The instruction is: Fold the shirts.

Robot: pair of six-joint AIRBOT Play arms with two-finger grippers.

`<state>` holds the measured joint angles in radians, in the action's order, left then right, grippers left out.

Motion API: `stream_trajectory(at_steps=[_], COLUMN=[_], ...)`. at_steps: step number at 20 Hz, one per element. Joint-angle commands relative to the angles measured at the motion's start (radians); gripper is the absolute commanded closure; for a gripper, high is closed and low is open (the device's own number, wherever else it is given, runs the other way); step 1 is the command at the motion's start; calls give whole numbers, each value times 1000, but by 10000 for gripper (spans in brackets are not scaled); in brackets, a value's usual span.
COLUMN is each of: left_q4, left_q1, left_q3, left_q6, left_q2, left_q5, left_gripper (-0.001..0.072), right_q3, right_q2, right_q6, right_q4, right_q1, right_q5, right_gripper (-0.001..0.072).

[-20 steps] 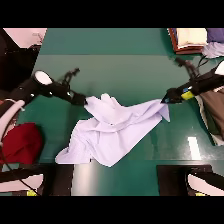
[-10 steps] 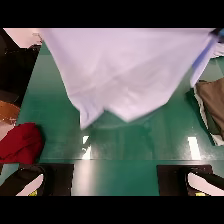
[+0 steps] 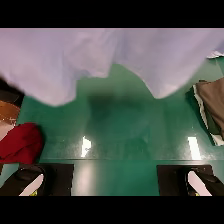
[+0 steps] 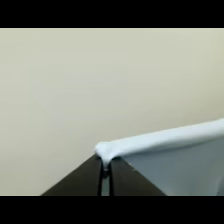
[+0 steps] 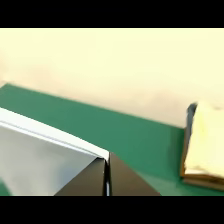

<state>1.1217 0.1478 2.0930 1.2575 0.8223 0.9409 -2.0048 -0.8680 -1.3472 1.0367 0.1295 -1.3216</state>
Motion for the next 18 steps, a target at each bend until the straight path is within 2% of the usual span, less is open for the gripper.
stream_trajectory(at_steps=[1,5,9,11,15,18], left_q4=[1,99,351,382,394,409], left_q1=[-1,-1,-1,-1,-1,-1], left_q3=[38,-39,-287,-409,-603,-626], left_q6=[27,28,110,113,112,112], left_q2=[-5,10,69,154,379,566], left_q5=[0,51,142,200,172,92], left_gripper=[677,677,676,676,676,676], right_q3=[-94,-134,89,174,284,288], right_q2=[3,-114,-255,-364,-608,-777], right_q6=[6,-1,-5,-8,-9,-10], right_q4=[10,-10,-37,-28,137,161], right_q1=[63,66,6,-65,-214,-266], right_q5=[-10,-124,-191,-214,-161,-54], right_gripper=[693,693,693,694,693,693])
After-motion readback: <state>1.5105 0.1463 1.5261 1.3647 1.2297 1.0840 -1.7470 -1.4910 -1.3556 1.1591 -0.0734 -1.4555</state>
